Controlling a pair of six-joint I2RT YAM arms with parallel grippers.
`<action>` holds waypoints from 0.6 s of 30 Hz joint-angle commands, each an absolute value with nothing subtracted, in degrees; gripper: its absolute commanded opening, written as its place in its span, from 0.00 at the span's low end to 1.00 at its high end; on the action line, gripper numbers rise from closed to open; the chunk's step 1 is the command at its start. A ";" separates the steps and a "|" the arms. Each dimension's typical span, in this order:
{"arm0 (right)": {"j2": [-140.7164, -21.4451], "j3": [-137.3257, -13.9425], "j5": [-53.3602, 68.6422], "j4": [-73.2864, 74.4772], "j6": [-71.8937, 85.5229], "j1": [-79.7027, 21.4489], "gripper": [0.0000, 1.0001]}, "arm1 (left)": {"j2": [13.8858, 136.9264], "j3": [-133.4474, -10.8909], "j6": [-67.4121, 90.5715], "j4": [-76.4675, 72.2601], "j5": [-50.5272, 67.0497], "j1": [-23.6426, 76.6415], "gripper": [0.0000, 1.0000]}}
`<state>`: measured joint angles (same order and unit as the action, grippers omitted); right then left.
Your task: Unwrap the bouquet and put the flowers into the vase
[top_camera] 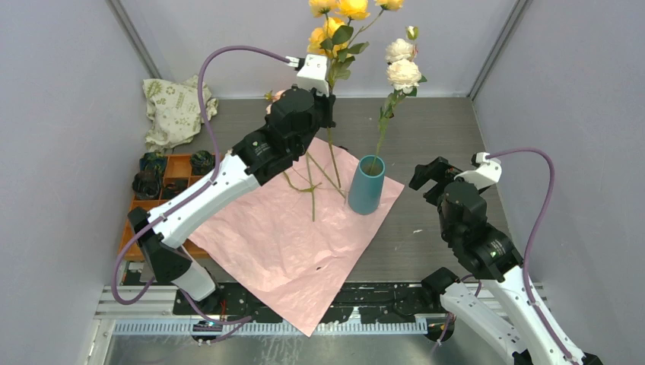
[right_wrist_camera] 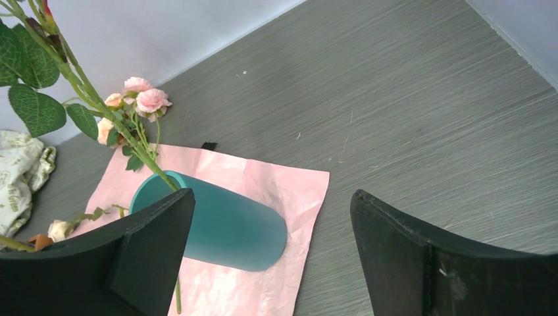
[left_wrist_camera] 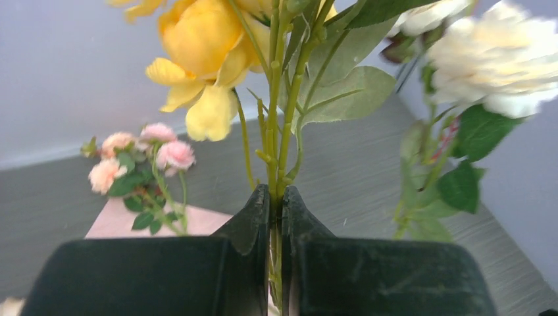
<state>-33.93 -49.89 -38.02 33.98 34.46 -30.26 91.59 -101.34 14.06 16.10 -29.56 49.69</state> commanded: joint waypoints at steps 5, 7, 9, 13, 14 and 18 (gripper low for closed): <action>-30.97 -50.89 -40.79 35.98 35.25 -30.17 0.93 | 88.49 -99.70 0.33 -10.12 -34.86 55.60 0.00; -30.54 -50.82 -41.22 36.27 35.18 -30.23 0.93 | 89.14 -100.46 -1.35 -11.55 -34.24 56.74 0.00; -30.23 -50.64 -41.58 36.30 34.99 -30.23 0.94 | 89.77 -101.24 -2.14 -12.87 -33.65 57.59 0.00; -30.41 -50.58 -41.98 36.30 34.59 -30.22 0.94 | 91.08 -102.53 -2.10 -14.32 -33.38 59.01 0.00; -30.45 -50.54 -42.07 36.22 34.50 -30.21 0.94 | 91.41 -102.63 -1.89 -14.51 -33.33 59.39 0.00; -30.63 -50.30 -42.22 35.95 34.21 -30.21 0.94 | 92.17 -100.44 -1.91 -17.68 -33.27 60.33 0.00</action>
<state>-30.63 -49.89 -40.42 37.43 34.54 -30.26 91.85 -100.12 -0.82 -9.45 -32.95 59.51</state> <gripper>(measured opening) 0.934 0.034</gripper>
